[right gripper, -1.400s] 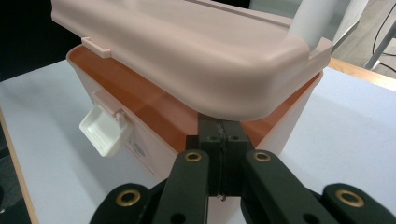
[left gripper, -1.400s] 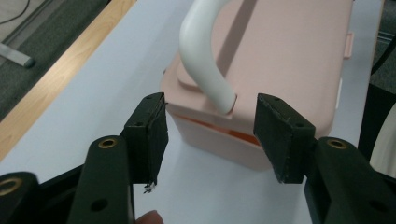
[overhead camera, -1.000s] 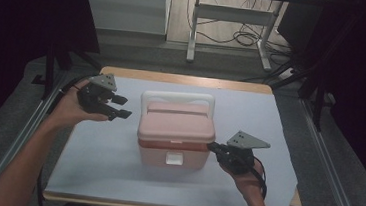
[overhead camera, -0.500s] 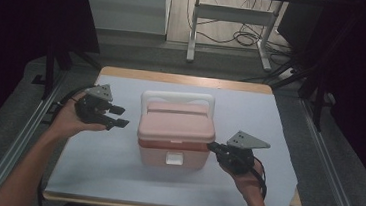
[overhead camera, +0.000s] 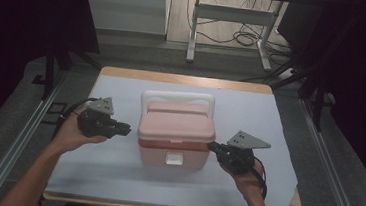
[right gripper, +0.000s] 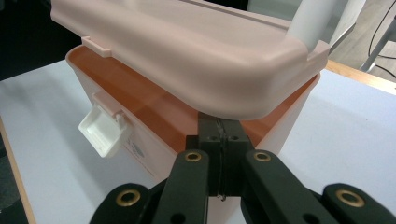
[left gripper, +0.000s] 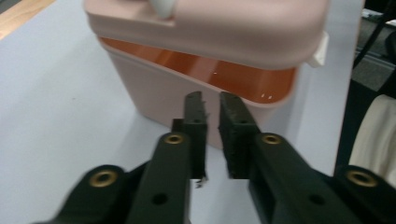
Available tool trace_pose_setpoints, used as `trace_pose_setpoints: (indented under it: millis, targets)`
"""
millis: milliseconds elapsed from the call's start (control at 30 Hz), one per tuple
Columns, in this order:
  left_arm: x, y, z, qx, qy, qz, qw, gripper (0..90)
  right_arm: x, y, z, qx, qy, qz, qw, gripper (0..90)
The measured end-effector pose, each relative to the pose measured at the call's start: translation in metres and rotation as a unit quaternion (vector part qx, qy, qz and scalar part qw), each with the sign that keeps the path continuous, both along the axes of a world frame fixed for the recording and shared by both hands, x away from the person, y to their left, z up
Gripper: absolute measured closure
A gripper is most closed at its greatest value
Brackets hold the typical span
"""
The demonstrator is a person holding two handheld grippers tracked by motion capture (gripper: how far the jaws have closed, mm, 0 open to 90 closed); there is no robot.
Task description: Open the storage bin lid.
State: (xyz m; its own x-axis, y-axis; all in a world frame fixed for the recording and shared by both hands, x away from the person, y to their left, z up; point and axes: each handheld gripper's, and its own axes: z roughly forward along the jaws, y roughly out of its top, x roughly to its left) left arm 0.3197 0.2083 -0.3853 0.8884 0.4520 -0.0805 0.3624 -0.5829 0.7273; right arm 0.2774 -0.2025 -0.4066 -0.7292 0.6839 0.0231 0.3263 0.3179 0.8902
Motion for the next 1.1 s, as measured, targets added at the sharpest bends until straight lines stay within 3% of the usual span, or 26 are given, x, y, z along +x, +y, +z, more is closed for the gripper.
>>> trace_pose_setpoints:
  millis: [333,367,567,667,700,733,1100]
  targets:
    - [-0.014,-0.007,-0.013,0.006,0.005,-0.028,0.9996,89.8,-0.001,0.0,0.001,0.001,-0.001,-0.002,1.0,90.0]
    - [-0.017,-0.01,-0.015,-0.003,0.008,-0.02,0.9998,89.9,-0.001,0.0,0.001,0.001,-0.001,-0.001,1.0,89.9]
    - [-0.025,-0.02,-0.018,0.007,0.002,-0.022,0.9997,90.0,0.0,0.0,0.002,0.001,-0.002,-0.001,1.0,90.0]
    - [-0.029,-0.025,-0.019,-0.004,0.003,-0.015,0.9999,90.0,-0.001,0.001,0.002,0.0,-0.003,-0.001,1.0,90.0]
    - [-0.029,-0.026,-0.019,0.002,-0.001,-0.02,0.9998,90.0,-0.001,0.001,0.002,0.001,-0.002,-0.001,1.0,90.0]
    - [-0.031,-0.028,-0.019,-0.006,0.0,-0.015,0.9999,90.0,-0.001,0.001,0.002,0.0,-0.002,-0.001,1.0,90.0]
    - [-0.047,-0.043,-0.023,-0.012,-0.014,-0.025,0.9995,90.0,0.0,0.001,0.002,0.001,-0.002,-0.001,1.0,90.0]
